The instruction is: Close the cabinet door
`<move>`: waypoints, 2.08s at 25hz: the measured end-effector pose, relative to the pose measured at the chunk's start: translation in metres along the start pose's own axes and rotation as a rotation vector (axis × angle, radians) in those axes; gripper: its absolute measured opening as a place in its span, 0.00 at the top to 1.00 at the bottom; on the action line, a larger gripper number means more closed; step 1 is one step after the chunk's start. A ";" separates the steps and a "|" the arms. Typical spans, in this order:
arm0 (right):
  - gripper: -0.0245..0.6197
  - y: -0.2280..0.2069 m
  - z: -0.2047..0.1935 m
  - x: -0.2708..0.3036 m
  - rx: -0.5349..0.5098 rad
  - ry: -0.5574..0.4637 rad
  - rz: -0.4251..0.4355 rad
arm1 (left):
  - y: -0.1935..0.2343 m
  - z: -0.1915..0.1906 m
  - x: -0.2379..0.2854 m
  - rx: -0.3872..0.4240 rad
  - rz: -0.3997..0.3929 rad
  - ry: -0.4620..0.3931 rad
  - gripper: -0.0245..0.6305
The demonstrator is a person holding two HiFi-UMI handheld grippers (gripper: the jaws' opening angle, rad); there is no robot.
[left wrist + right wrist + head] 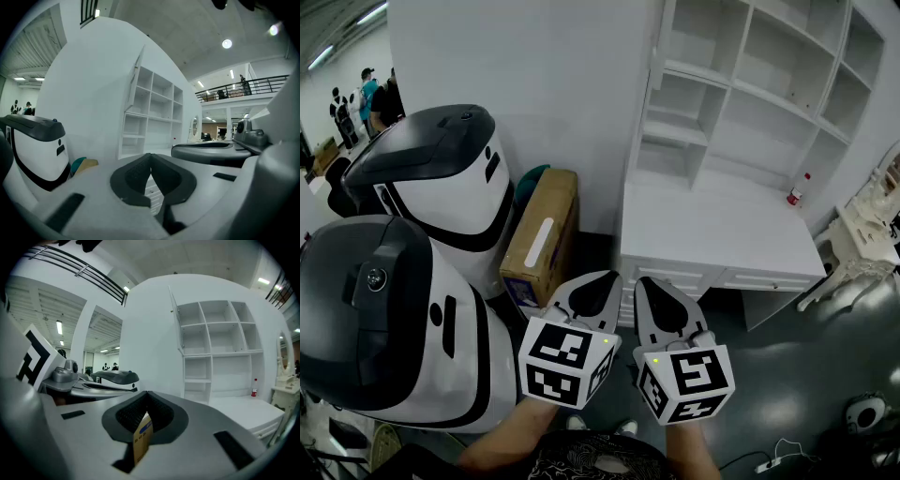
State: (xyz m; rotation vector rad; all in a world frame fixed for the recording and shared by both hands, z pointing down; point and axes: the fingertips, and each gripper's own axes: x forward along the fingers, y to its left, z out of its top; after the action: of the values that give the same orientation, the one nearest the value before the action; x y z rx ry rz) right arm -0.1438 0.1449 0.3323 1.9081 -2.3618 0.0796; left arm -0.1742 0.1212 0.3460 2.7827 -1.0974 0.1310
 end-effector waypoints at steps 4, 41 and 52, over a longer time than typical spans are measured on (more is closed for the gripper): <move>0.93 0.006 0.001 0.005 0.004 -0.004 -0.005 | 0.008 -0.001 -0.002 -0.001 -0.004 0.001 0.94; 0.93 -0.097 0.000 0.109 0.032 -0.015 0.071 | 0.034 0.016 0.140 0.008 0.032 0.016 0.94; 0.93 -0.147 0.004 0.140 0.076 -0.038 0.142 | 0.031 0.026 0.196 0.035 0.089 0.045 0.94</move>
State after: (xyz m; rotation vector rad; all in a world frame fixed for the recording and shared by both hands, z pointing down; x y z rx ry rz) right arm -0.0290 -0.0227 0.3407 1.7859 -2.5521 0.1486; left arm -0.0519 -0.0368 0.3498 2.7476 -1.2201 0.2242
